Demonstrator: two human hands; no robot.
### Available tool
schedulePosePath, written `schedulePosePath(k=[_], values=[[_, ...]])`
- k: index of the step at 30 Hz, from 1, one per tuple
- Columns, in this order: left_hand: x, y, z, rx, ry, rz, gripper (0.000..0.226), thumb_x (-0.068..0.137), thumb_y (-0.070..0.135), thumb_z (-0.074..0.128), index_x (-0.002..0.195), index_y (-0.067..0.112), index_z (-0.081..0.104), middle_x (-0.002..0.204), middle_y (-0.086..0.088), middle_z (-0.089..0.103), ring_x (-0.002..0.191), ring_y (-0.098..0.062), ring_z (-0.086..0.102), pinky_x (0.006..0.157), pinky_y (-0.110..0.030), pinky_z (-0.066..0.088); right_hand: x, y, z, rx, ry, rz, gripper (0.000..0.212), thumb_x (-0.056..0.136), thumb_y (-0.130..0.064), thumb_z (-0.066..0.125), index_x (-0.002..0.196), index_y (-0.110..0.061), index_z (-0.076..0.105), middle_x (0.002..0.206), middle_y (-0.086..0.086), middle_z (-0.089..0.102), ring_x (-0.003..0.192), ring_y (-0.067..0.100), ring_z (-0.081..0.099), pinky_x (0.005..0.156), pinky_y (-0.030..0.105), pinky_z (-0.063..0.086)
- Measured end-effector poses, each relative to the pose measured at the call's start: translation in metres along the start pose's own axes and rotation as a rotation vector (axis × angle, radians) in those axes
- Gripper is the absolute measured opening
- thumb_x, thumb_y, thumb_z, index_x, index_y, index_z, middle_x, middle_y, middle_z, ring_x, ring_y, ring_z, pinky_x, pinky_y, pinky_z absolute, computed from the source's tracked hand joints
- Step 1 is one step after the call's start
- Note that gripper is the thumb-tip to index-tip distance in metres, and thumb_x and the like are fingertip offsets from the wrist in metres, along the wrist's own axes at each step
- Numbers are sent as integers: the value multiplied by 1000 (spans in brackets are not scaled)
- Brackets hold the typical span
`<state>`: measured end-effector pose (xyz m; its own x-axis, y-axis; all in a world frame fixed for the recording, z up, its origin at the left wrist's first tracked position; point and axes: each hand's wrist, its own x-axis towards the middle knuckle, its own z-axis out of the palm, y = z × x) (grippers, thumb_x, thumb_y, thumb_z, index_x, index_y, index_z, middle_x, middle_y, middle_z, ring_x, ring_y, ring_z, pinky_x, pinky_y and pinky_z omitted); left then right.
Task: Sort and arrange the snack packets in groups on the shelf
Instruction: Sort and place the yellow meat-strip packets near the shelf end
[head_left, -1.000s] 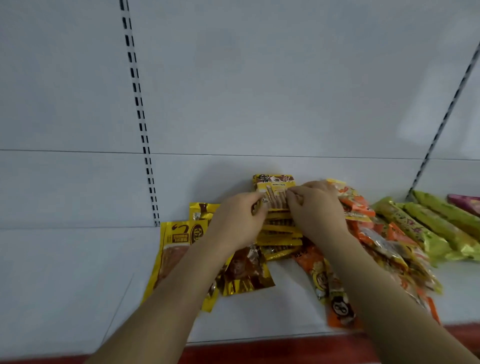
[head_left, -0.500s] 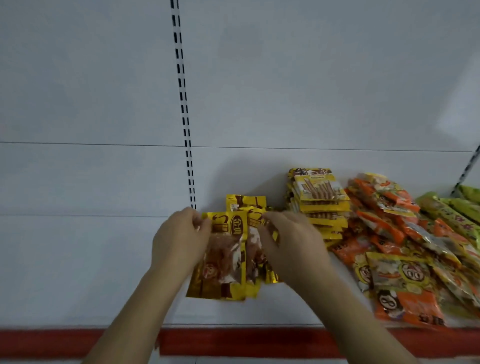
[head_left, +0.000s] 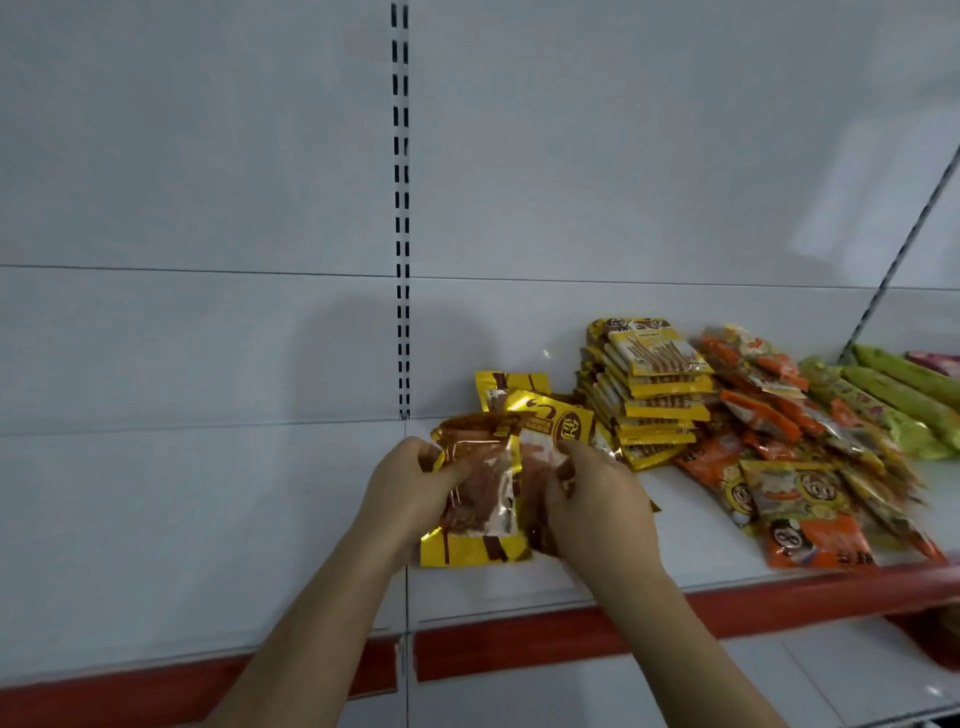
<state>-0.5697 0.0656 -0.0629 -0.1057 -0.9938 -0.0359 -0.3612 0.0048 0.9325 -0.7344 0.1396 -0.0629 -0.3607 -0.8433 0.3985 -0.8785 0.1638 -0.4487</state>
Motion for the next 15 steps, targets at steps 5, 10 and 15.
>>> schedulePosePath(k=[5,10,15], values=[[4,-5,-16,-170,102,-36,24,94,26,73,109,14,59,100,-3,69,86,-18,67,74,-36,56,10,6,1,-234,-72,204,72,87,-69,54,131,-12,50,122,8,62,116,30,57,83,39,50],[4,-2,-17,-223,80,-26,11,92,24,75,100,17,72,99,-3,77,91,-24,74,87,-49,61,23,6,11,-77,-116,235,53,83,-57,70,111,-15,54,99,1,67,86,24,61,61,30,40],[9,0,-20,-250,82,-27,6,96,24,71,92,21,76,93,-2,79,91,-25,75,89,-52,61,30,15,14,34,-84,245,34,84,-45,73,99,-17,59,85,-2,66,75,19,57,55,28,38]])
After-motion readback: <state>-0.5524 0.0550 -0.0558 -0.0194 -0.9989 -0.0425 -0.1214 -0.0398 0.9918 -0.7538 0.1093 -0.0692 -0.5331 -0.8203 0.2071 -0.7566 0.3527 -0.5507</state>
